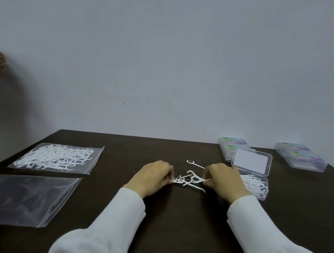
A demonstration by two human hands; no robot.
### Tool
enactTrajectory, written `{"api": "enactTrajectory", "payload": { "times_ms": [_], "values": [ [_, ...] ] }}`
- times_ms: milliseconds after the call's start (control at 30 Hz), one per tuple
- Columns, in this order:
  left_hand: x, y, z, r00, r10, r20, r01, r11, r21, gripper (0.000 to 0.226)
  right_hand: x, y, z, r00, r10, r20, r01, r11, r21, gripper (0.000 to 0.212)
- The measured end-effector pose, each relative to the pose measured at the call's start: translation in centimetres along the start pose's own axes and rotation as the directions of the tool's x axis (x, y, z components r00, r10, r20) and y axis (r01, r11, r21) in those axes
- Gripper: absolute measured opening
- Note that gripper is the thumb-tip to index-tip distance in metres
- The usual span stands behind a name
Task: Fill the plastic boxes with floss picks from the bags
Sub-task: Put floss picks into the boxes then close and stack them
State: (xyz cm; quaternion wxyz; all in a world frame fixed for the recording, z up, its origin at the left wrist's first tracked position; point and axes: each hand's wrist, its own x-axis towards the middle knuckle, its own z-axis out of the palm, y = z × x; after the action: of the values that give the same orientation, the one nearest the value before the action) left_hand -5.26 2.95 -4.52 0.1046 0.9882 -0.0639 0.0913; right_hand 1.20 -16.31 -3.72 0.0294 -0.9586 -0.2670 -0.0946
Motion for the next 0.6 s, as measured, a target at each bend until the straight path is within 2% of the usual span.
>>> {"api": "enactTrajectory", "payload": {
  "times_ms": [133,267,400,500,600],
  "values": [
    [0.2,0.3,-0.1,0.999,0.01,0.036,-0.013,0.996,0.089,0.017,0.2,-0.3,-0.1,0.999,0.021,0.035,-0.022,0.999,0.036,0.013],
    [0.1,0.1,-0.1,0.998,-0.01,0.058,0.0,0.985,0.171,0.02,0.5,-0.9,0.0,0.994,-0.008,0.112,0.022,0.992,-0.128,0.022],
    [0.0,-0.5,-0.6,0.998,-0.044,0.049,0.036,0.987,0.157,0.017,0.4,-1.1,0.7,0.988,-0.025,0.153,0.062,0.968,-0.245,0.03],
    [-0.3,-0.8,-1.0,0.997,-0.063,0.038,0.059,0.994,0.097,0.014,0.4,-0.7,0.7,0.993,-0.014,0.114,0.031,0.988,-0.151,0.029],
    [-0.5,-0.9,-1.2,0.995,-0.084,0.05,0.083,0.997,0.006,0.011,0.5,-0.2,0.5,0.998,-0.016,0.067,0.01,0.995,0.096,0.022]
  ]
}}
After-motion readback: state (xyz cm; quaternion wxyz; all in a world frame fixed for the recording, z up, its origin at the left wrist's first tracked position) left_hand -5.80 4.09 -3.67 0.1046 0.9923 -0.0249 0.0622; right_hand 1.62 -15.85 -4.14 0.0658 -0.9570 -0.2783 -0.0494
